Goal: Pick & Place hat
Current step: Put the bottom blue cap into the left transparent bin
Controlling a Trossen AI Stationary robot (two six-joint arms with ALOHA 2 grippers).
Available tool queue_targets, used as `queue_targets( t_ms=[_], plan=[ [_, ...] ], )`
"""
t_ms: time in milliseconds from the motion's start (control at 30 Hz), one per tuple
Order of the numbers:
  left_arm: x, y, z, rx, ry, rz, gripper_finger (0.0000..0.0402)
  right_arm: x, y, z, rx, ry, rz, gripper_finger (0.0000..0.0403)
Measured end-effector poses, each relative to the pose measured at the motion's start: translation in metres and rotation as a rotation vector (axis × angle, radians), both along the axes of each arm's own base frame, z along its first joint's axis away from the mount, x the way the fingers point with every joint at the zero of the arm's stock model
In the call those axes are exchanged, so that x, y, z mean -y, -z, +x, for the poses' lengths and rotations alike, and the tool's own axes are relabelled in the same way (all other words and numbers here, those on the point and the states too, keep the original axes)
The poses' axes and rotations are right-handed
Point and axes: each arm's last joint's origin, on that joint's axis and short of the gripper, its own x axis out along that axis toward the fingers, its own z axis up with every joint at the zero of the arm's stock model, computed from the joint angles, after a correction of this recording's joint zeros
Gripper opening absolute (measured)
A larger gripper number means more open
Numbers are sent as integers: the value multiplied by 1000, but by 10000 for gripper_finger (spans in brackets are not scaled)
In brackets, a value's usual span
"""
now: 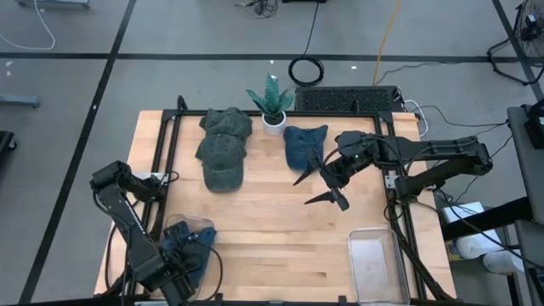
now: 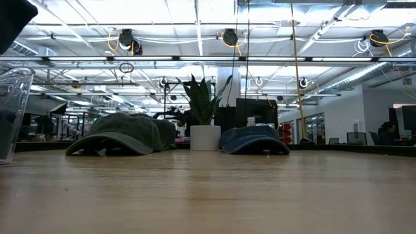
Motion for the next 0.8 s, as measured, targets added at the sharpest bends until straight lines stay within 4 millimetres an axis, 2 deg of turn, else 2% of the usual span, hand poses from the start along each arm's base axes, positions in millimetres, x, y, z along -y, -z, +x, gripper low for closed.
queue_targets(
  t_ms=[200,600,800],
  plan=[
    [0,2,-2,-1,-28,1,12,0,0,0,0,0,0,254],
    [-3,40,-5,-84,-94,-17,12,0,0,0,-4,2,6,254],
    [0,55,-4,-89,-96,-83,12,0,0,0,-9,6,15,254]
  ],
)
